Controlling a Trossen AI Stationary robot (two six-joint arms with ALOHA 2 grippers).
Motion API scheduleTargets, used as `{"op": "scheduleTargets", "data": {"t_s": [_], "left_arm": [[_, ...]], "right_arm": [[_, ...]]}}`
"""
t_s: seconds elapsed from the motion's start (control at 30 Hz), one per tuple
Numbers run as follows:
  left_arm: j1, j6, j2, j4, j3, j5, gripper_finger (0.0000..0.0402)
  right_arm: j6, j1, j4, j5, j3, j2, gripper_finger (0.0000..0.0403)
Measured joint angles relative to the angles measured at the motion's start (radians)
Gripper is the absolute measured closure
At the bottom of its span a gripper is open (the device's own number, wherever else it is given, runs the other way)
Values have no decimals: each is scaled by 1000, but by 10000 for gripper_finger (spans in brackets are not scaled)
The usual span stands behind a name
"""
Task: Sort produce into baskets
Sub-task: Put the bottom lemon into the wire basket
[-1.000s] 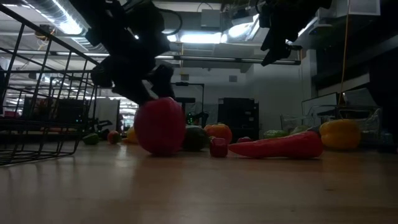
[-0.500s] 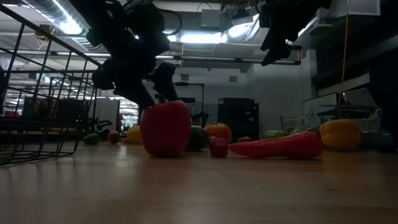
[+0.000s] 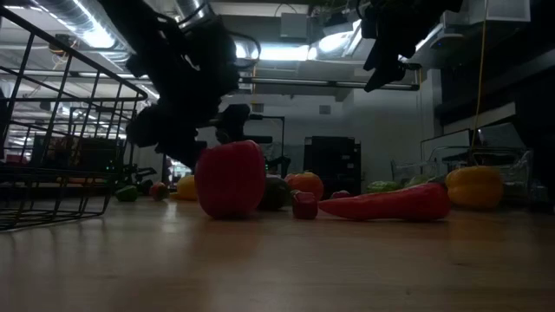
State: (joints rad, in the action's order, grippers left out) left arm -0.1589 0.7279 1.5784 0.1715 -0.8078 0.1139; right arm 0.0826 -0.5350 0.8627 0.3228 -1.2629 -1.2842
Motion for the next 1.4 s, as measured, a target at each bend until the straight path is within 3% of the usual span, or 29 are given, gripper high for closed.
{"op": "scheduleTargets", "data": {"t_s": [0.5, 1.1, 1.27, 1.4], "left_arm": [[0, 42, 72, -11, 0, 1, 43], [10, -279, 76, -4, 0, -6, 43], [24, -285, 76, -4, 0, -6, 46], [37, -285, 76, -4, 0, -7, 76]], "right_arm": [[0, 0, 0, 0, 0, 0, 31], [0, 0, 0, 0, 0, 0, 31], [0, 0, 0, 0, 0, 0, 31], [0, 0, 0, 0, 0, 0, 31]]}}
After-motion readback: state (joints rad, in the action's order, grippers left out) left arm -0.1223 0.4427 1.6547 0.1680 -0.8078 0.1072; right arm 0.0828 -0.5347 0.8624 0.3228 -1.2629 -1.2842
